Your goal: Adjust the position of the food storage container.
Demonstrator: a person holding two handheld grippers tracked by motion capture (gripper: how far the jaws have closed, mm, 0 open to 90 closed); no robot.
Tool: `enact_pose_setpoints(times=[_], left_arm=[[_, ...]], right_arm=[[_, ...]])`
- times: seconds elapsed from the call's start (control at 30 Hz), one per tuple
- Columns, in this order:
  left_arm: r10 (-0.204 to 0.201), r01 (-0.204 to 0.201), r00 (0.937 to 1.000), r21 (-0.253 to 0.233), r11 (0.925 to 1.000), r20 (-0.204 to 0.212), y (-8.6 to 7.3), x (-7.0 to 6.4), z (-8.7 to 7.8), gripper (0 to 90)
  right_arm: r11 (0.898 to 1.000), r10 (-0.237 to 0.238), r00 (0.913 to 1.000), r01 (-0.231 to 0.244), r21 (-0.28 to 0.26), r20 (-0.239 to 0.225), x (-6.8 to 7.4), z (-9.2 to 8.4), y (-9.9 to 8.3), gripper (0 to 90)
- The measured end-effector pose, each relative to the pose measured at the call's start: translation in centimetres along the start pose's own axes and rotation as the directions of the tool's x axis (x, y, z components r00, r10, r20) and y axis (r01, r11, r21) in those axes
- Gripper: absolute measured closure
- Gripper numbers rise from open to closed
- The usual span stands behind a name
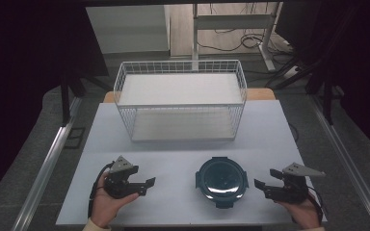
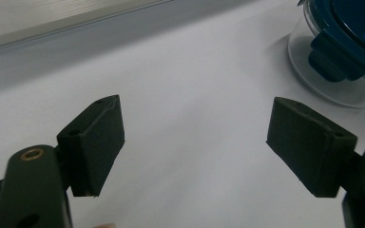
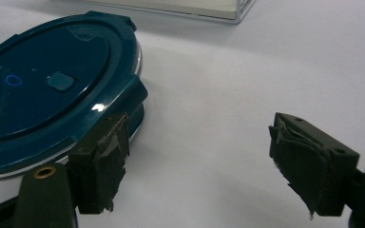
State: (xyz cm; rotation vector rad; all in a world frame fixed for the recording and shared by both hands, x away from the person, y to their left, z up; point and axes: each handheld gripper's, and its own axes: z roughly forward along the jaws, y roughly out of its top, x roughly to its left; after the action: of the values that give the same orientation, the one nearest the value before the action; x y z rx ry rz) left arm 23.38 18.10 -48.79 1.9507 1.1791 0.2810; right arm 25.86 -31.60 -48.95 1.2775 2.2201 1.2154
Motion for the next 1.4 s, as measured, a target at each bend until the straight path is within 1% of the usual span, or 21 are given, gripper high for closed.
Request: enact_pose_setpoints(times=[0.1,0.2,0.37,0.43,0.63,0.9,1.1,1.13,1.23,1.27,1.3,1.37,1.4], left_arm=[[-0.003,0.003,1.0000,0.001,1.0000,0.003,0.0,0.0,0.0,20.3],[-0.001,0.001,0.9999,0.013,0.9999,0.012,-0.1,0.0,0.1,21.9],[0.004,-0.004,0.9998,0.012,0.9999,0.019,0.0,-0.2,0.1,22.0],[0.002,-0.003,0.9998,0.018,0.9998,0.019,-0.1,-0.2,0.2,22.0],[0.000,-0.001,0.9998,0.030,0.9996,0.020,-0.2,0.0,0.4,21.7],[-0.005,0.005,0.9998,0.030,0.9995,0.020,-0.2,0.1,0.4,21.7],[-0.004,0.003,0.9998,0.033,0.9995,0.020,-0.2,0.1,0.3,21.5],[-0.004,0.003,0.9998,0.032,0.9995,0.020,-0.2,0.2,0.3,21.5],[-0.006,0.005,0.9998,0.032,0.9995,0.018,-0.2,0.2,0.2,21.5],[-0.006,0.006,0.9998,0.032,0.9995,0.019,-0.2,0.2,0.2,21.5],[-0.006,0.006,0.9998,0.032,0.9995,0.019,-0.2,0.2,0.2,21.5],[-0.006,0.006,0.9998,0.032,0.9995,0.019,-0.2,0.2,0.2,21.5],[-0.006,0.006,0.9998,0.031,0.9995,0.019,-0.2,0.2,0.2,21.5]], right_arm=[[1.000,0.016,0.9999,-0.016,-0.002,0.003,-0.1,-0.2,0.0,20.6],[1.000,0.020,0.9998,-0.020,-0.006,0.004,-0.1,-0.3,0.0,21.4],[1.000,0.019,0.9998,-0.019,-0.002,0.007,-0.1,-0.2,0.0,22.0],[1.000,0.016,0.9998,-0.016,0.008,0.010,-0.1,-0.2,0.0,22.0],[1.000,0.020,0.9996,-0.020,0.017,0.019,-0.1,-0.1,0.0,22.3],[1.000,0.030,0.9991,-0.031,0.003,0.029,-0.2,-0.4,0.3,23.0],[0.999,0.049,0.9985,-0.049,0.009,0.024,-0.3,-0.7,0.6,26.7],[0.999,0.050,0.9985,-0.050,0.015,0.021,-0.4,-1.0,0.7,29.0],[0.999,0.031,0.9992,-0.032,0.025,0.024,-0.3,-1.2,0.8,32.5],[0.999,0.029,0.9992,-0.029,0.034,0.026,-0.2,-1.3,0.9,34.5],[0.999,0.029,0.9992,-0.029,0.034,0.026,-0.2,-1.3,0.9,34.5],[0.998,0.025,0.9989,-0.028,0.060,0.039,0.0,-1.6,1.0,39.5],[0.997,0.007,0.9996,-0.009,0.082,0.028,0.3,-1.8,1.1,44.8]])
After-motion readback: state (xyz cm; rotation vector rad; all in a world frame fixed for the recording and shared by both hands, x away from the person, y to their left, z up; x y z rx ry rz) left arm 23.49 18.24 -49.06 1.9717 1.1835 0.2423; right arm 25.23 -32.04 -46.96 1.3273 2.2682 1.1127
